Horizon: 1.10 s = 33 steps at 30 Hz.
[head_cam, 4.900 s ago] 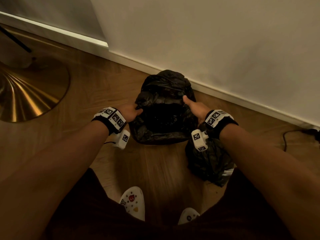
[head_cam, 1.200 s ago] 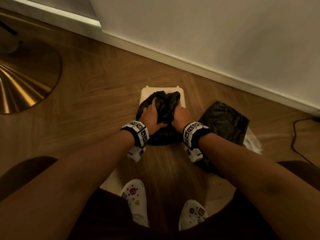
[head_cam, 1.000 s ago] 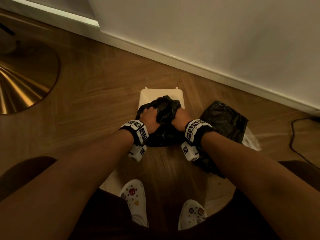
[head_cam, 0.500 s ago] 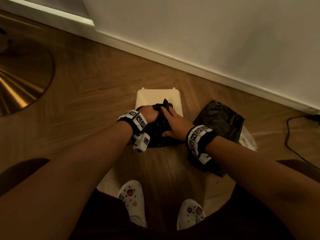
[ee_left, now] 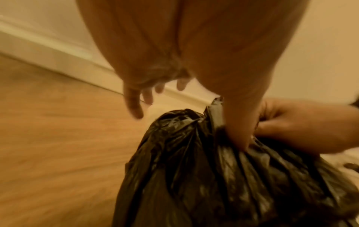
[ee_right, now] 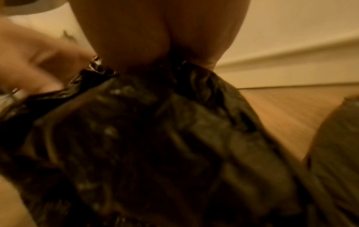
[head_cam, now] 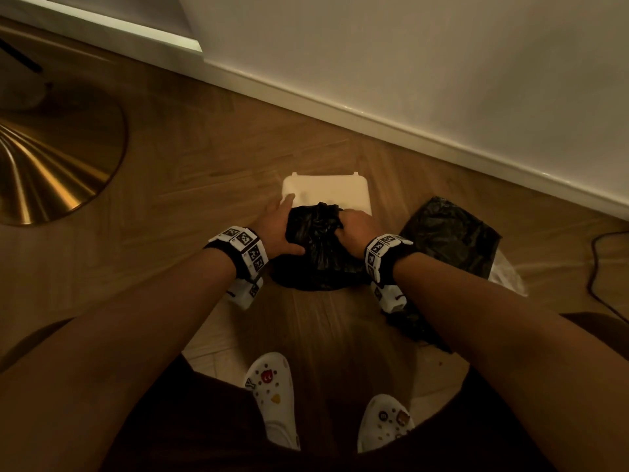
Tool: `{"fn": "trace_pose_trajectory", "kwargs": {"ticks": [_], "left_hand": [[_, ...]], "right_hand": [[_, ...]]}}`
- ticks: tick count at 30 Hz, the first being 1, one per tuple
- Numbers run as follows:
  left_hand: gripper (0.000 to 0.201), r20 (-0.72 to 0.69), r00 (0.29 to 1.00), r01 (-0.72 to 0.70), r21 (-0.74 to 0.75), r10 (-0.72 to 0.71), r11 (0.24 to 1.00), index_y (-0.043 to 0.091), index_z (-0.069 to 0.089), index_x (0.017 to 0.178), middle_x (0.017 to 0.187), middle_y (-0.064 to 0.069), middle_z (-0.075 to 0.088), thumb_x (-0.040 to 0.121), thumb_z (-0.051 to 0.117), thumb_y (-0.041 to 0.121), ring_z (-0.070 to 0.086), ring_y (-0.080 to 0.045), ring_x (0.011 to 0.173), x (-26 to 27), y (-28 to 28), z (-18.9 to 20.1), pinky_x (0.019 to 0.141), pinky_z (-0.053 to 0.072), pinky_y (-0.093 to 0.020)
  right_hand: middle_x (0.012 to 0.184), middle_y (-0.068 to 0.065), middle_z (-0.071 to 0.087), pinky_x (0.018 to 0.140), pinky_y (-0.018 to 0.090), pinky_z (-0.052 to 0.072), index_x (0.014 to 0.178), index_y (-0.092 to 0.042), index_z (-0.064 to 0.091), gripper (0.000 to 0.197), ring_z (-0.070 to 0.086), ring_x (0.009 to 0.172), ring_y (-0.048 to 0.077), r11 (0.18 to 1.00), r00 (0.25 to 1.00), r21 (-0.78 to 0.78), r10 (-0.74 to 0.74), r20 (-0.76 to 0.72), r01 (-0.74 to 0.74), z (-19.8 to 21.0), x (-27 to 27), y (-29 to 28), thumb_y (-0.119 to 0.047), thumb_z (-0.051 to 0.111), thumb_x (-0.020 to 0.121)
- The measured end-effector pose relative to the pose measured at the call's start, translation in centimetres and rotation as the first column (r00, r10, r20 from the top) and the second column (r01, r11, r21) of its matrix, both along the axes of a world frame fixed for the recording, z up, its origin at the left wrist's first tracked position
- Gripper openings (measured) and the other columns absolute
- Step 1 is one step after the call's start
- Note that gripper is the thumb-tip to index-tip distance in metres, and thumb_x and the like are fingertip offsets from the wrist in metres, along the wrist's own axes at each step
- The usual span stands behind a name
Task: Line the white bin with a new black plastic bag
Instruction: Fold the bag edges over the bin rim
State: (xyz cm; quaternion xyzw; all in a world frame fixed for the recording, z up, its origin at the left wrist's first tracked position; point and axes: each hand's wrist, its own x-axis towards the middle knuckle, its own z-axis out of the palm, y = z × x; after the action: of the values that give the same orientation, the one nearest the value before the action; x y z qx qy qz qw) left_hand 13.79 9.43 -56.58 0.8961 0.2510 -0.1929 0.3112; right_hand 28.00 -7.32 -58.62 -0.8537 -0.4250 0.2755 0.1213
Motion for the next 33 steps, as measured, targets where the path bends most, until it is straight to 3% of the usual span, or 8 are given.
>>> {"fn": "trace_pose_trajectory", "kwargs": {"ticks": [7,10,17,21,24,29,31,33], "left_hand": [[0.030,0.037,0.999,-0.015,0.003,0.015,1.000,0.008,0.066,0.119,0.122,-0.016,0.063,0.089,0.063,0.011,0.060,-0.033,0.113,-0.5,-2.3,-1.4,0.097,0.048,-0.037],[0.030,0.076,0.997,-0.025,-0.102,0.033,0.995,0.009,0.068,0.118,0.122,-0.014,0.066,0.093,0.052,0.003,0.059,-0.033,0.115,-0.8,-2.3,-1.3,0.100,0.046,-0.036],[0.038,0.032,0.937,-0.299,-0.442,0.347,0.846,0.033,0.036,0.121,0.121,-0.010,0.061,0.096,0.054,0.010,0.064,-0.028,0.099,-0.7,-1.2,-0.7,0.083,0.057,-0.048],[0.084,0.194,0.981,0.069,-0.246,-0.021,0.967,0.017,0.027,0.140,0.136,-0.005,0.042,0.076,0.080,0.028,0.049,-0.014,0.114,-0.8,-3.2,0.3,0.094,0.045,-0.024],[0.097,0.166,0.958,0.251,-0.081,-0.235,0.965,0.015,0.027,0.146,0.140,-0.008,0.036,0.070,0.082,0.039,0.041,-0.018,0.125,-0.9,-4.9,-0.9,0.105,0.036,-0.029],[0.045,0.093,0.984,0.156,-0.009,-0.154,0.988,0.007,0.048,0.129,0.124,-0.012,0.045,0.090,0.066,0.020,0.055,-0.029,0.106,0.1,-5.8,-0.8,0.086,0.038,-0.025],[0.029,0.080,0.985,0.155,0.005,-0.155,0.988,0.003,0.052,0.119,0.118,-0.016,0.049,0.096,0.057,0.019,0.054,-0.030,0.104,0.0,-5.5,-1.0,0.080,0.033,-0.022],[0.025,0.073,0.984,0.164,0.016,-0.165,0.986,0.003,0.053,0.116,0.113,-0.017,0.052,0.099,0.051,0.021,0.053,-0.031,0.103,0.1,-5.5,-1.2,0.075,0.027,-0.021]], "right_hand": [[0.107,0.017,0.068,0.078,0.043,0.052,0.133,-0.013,0.046,0.036,0.065,0.094,0.039,0.999,0.998,0.008,-0.037,-0.060,0.037,-0.5,0.4,0.1,-0.024,0.047,0.099],[0.115,0.014,0.069,0.085,0.043,0.052,0.137,-0.019,0.049,0.039,0.065,0.100,0.038,1.000,0.997,0.017,-0.011,-0.073,0.012,-0.5,0.6,-0.1,-0.027,0.046,0.099],[0.088,0.002,0.065,0.079,0.040,0.053,0.082,-0.022,0.058,0.022,0.065,0.088,0.029,1.000,0.993,-0.011,-0.004,-0.120,0.003,-0.6,1.3,-0.1,-0.038,0.053,0.095],[0.079,0.002,0.067,0.072,0.038,0.054,0.075,-0.020,0.063,0.035,0.065,0.076,0.025,0.996,0.996,-0.081,0.027,-0.087,-0.034,-0.4,1.2,0.2,-0.049,0.054,0.092],[0.081,0.004,0.067,0.069,0.034,0.049,0.081,-0.014,0.071,0.037,0.064,0.077,0.026,0.987,0.996,-0.132,0.090,-0.030,-0.093,-0.1,0.8,0.1,-0.046,0.055,0.092],[0.082,0.003,0.066,0.064,0.031,0.043,0.077,-0.019,0.062,0.030,0.062,0.078,0.025,0.975,0.989,-0.167,0.143,-0.040,-0.148,0.1,0.2,0.0,-0.044,0.054,0.092],[0.096,0.001,0.067,0.074,0.033,0.050,0.098,-0.022,0.062,0.023,0.065,0.091,0.025,0.992,0.986,-0.099,0.066,-0.151,-0.081,0.4,0.2,-0.4,-0.043,0.059,0.089],[0.126,0.005,0.060,0.097,0.038,0.050,0.134,-0.026,0.047,0.054,0.061,0.111,0.024,0.999,0.941,0.014,-0.044,-0.336,0.051,1.0,0.7,-1.5,-0.040,0.068,0.086]]}}
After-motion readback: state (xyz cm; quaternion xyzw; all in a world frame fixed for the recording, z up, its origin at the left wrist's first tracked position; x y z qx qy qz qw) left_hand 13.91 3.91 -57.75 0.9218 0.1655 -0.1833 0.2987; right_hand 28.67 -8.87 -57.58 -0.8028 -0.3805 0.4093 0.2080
